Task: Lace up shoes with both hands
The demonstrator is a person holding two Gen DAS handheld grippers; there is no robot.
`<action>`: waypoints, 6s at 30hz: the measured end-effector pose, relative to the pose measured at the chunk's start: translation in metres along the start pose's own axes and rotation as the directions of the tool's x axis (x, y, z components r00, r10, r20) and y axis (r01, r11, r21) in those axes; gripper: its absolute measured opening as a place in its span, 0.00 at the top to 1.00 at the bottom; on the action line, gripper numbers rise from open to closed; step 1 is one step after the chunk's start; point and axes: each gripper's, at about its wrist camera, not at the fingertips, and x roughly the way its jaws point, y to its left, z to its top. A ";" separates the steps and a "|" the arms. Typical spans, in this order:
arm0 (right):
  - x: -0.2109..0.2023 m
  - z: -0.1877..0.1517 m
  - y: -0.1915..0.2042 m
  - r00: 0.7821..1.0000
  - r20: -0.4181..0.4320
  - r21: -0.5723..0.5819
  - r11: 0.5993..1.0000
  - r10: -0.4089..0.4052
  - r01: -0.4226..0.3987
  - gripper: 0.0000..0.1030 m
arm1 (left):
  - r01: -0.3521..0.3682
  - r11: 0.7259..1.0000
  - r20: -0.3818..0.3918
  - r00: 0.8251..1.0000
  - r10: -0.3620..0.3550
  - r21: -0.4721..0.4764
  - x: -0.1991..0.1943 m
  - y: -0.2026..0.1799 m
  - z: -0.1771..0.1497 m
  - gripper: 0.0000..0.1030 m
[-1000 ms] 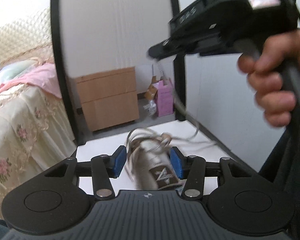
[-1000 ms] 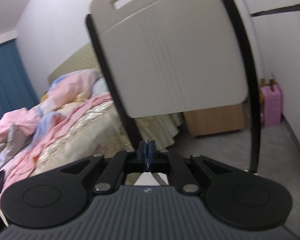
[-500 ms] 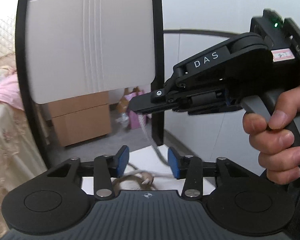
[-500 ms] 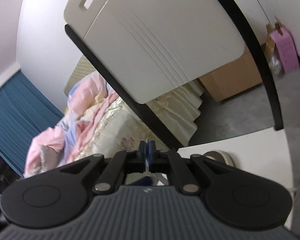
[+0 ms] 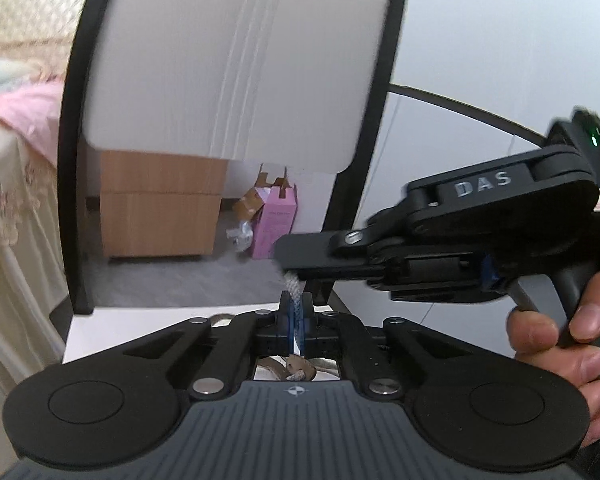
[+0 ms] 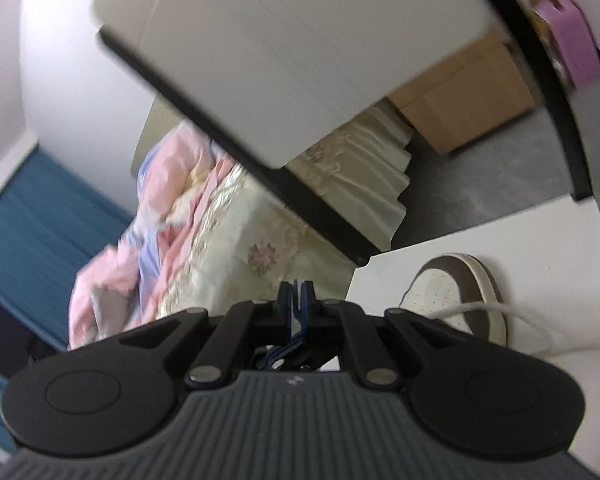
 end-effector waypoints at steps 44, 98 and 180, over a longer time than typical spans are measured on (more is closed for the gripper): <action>0.026 -0.048 -0.049 0.980 0.054 0.506 0.841 0.192 -0.192 0.61 | 0.364 0.438 0.282 0.929 -0.241 -0.822 0.000 0.118 -0.016 0.98; -0.001 -0.017 -0.039 0.959 0.223 0.354 0.902 0.173 -0.245 0.69 | 0.397 0.393 0.308 0.912 -0.271 -0.829 0.002 0.123 -0.016 0.97; 0.075 -0.051 0.009 0.920 0.048 -0.221 0.894 -0.390 0.390 0.96 | -0.203 0.781 -0.329 0.944 -0.003 -0.590 0.018 0.124 -0.010 0.43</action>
